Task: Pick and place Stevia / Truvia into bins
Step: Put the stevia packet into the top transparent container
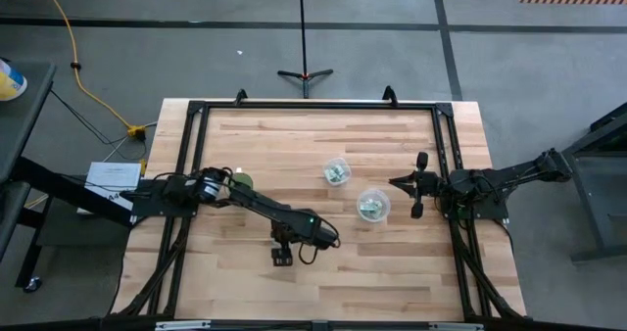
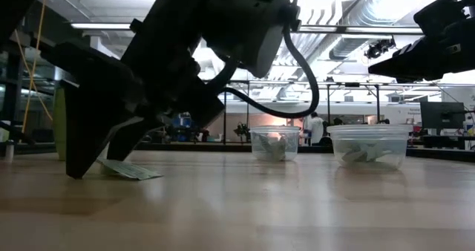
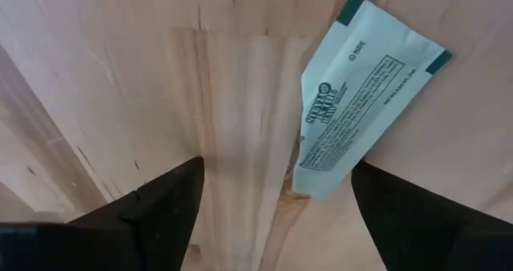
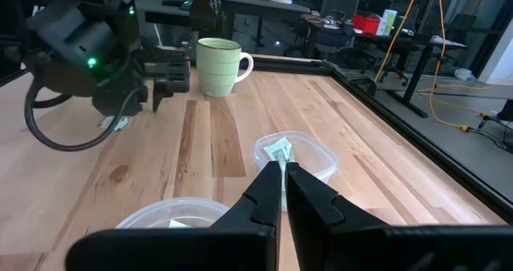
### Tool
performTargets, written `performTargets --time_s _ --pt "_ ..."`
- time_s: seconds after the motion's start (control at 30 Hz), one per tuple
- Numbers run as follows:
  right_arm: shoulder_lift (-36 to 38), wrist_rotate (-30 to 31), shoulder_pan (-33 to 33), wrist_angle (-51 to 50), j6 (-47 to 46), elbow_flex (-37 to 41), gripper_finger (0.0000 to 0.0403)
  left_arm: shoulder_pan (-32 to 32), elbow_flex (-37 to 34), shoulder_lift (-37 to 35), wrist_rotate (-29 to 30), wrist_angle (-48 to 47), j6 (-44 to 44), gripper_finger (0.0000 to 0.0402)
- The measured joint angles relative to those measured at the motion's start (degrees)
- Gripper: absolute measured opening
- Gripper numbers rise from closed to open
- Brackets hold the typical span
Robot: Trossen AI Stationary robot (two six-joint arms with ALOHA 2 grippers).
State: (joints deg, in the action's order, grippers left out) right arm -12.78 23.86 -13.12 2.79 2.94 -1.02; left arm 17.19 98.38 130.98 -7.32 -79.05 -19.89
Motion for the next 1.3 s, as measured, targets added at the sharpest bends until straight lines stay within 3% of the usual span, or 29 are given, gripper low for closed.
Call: performTargets --time_s 0.27,0.73,0.9,1.1,1.3 --pt "-0.02 0.02 0.02 0.00 0.04 0.00 0.0012 -0.31 4.07 0.52 1.49 0.45 3.42 0.0330" --pt "-0.02 0.00 0.01 -0.12 0.04 0.00 0.0012 -0.35 3.99 0.26 1.38 3.64 6.79 0.0285" --pt "-0.02 0.00 0.00 -0.11 0.04 0.01 0.0012 -0.56 3.98 1.55 0.28 3.87 7.10 0.0213" --pt "0.00 0.00 0.00 -0.02 0.04 0.02 0.0012 -2.18 3.95 2.16 -3.10 4.21 10.41 0.0030" --pt "0.00 0.01 0.02 -0.07 0.04 0.01 0.0012 -4.10 3.61 0.15 -4.72 4.36 12.56 0.0027"
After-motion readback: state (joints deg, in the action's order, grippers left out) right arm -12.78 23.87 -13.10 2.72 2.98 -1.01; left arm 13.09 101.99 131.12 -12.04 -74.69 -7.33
